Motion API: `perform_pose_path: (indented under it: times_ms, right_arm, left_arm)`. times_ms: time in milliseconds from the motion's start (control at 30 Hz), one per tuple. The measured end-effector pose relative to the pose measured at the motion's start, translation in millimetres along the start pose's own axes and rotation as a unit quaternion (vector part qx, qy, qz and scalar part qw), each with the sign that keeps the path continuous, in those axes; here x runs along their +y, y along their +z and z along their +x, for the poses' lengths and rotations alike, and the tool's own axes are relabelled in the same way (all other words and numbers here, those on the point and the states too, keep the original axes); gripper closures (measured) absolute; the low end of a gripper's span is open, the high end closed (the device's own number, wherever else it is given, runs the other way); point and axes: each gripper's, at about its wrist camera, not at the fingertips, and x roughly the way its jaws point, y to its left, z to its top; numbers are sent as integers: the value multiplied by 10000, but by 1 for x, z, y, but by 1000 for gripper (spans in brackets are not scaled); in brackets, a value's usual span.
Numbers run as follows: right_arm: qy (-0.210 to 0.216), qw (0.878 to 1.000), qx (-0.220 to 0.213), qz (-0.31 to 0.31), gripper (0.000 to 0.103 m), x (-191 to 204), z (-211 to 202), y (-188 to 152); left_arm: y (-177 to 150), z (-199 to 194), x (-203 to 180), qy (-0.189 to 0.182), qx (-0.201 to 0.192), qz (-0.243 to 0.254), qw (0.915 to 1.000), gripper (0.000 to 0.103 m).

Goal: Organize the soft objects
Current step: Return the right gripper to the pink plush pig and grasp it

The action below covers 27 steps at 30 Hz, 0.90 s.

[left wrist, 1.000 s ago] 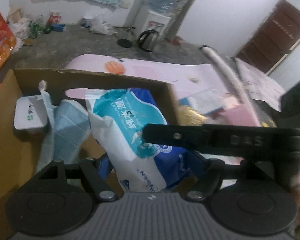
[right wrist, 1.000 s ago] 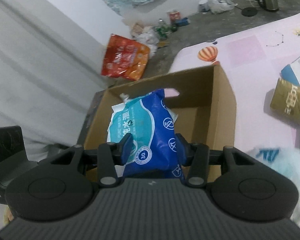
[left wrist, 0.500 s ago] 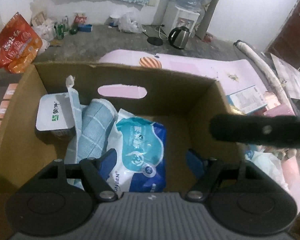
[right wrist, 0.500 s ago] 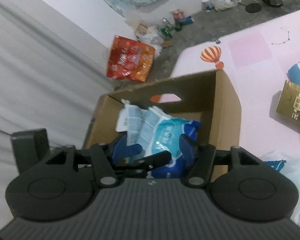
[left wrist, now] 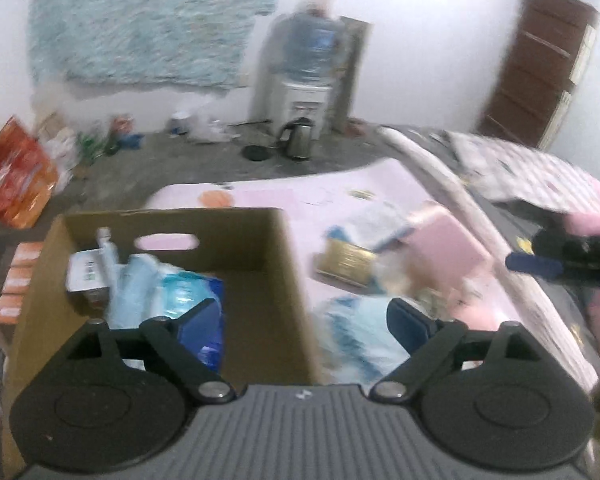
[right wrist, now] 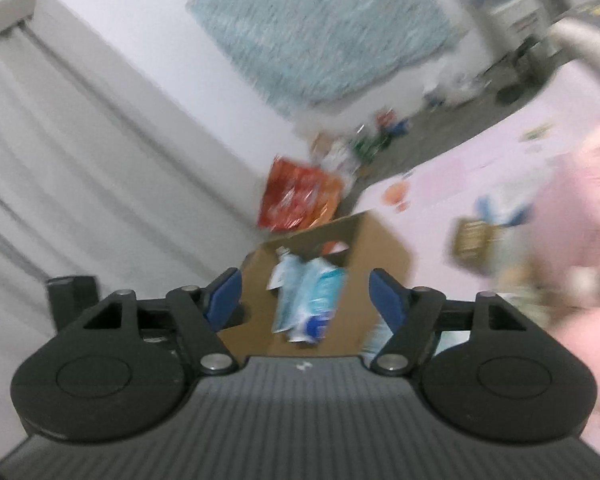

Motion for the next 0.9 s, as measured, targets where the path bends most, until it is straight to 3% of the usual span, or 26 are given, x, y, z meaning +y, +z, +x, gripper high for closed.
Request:
perform_pose_path:
  times_ms: [133,300,433,600,900]
  right_arm:
    - [-456,9977,-400,314,26,-54,-67,-22]
    - [-737,9920,-370,955,25,-117,-91,-57]
    - [-941,9884,-342,1146,25,-147,-72,-82]
    - [-963,9850,-265,1408,24,-180,-44,-79]
    - [-1061,9822,168,1539,24,-212,9,-64]
  left_arm:
    - [-14,0,-55,-376,45,362,9986,11]
    - [-33,25,-122,-728,59,880,9934,11]
    - [-47,58,-170,-664,70,1406,9878,11]
    - [-54,108,-211,-544,318,1910,9796,12]
    - [-54,186,-235,-406,1056,2344,9655,12]
